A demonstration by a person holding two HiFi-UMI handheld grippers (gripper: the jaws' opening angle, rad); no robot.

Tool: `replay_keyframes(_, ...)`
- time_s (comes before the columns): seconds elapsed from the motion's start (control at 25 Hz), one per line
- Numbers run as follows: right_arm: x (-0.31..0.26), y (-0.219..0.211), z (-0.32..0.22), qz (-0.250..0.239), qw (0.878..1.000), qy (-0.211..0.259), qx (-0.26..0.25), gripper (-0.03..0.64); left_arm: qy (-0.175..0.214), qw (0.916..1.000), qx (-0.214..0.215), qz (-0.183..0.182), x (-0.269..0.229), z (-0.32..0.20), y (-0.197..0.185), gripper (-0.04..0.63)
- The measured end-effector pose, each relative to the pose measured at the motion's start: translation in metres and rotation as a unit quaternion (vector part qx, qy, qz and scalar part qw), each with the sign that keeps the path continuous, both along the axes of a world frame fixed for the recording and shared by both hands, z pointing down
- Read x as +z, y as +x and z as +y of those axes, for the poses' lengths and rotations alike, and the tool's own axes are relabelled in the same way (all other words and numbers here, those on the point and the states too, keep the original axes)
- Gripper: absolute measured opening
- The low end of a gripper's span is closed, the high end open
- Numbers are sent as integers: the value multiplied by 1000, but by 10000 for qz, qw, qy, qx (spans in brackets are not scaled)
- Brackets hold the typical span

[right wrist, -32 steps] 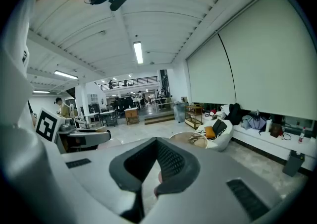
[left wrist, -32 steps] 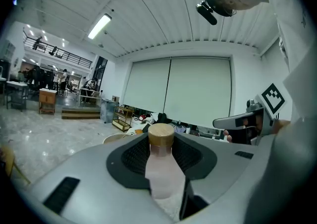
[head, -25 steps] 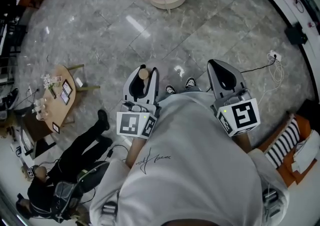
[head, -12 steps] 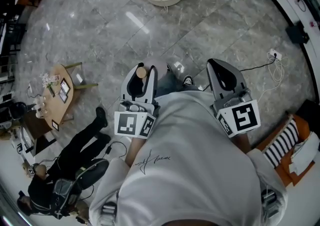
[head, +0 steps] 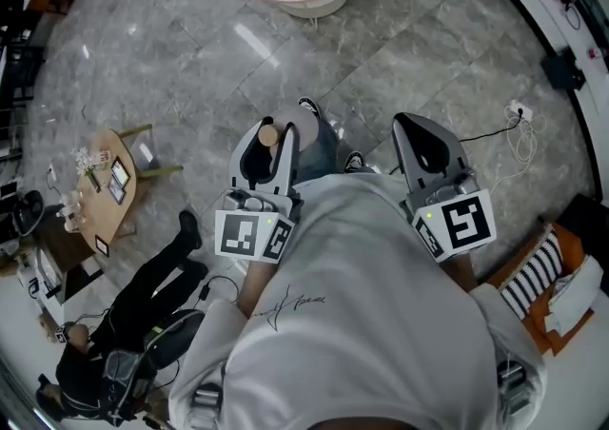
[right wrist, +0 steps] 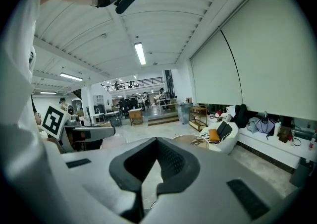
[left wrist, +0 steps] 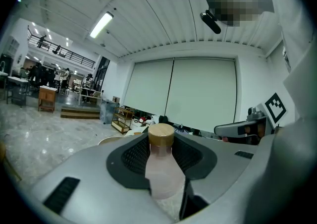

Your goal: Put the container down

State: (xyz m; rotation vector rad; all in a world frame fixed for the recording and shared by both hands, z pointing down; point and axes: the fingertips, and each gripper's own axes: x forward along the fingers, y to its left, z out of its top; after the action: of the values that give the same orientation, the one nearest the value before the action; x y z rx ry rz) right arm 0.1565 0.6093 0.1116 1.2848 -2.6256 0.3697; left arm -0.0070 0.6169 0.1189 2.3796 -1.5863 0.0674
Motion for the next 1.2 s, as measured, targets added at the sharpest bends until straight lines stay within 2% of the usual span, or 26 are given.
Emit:
replay_keyframes(0.72,4,-49,-110,162,9998,-149,25,14,-92,9999,5,82,3,-114,-51,149)
replay_keyframes(1.0,-4,-73,-165,170,9994,-150,254,14,-151,9995,261,101,-1,-168,-75,149)
replay_keyframes(1.2,-18,-103,-199,47,9999,42,94,15,-29,9992,392,124,-10,-208,-93,149)
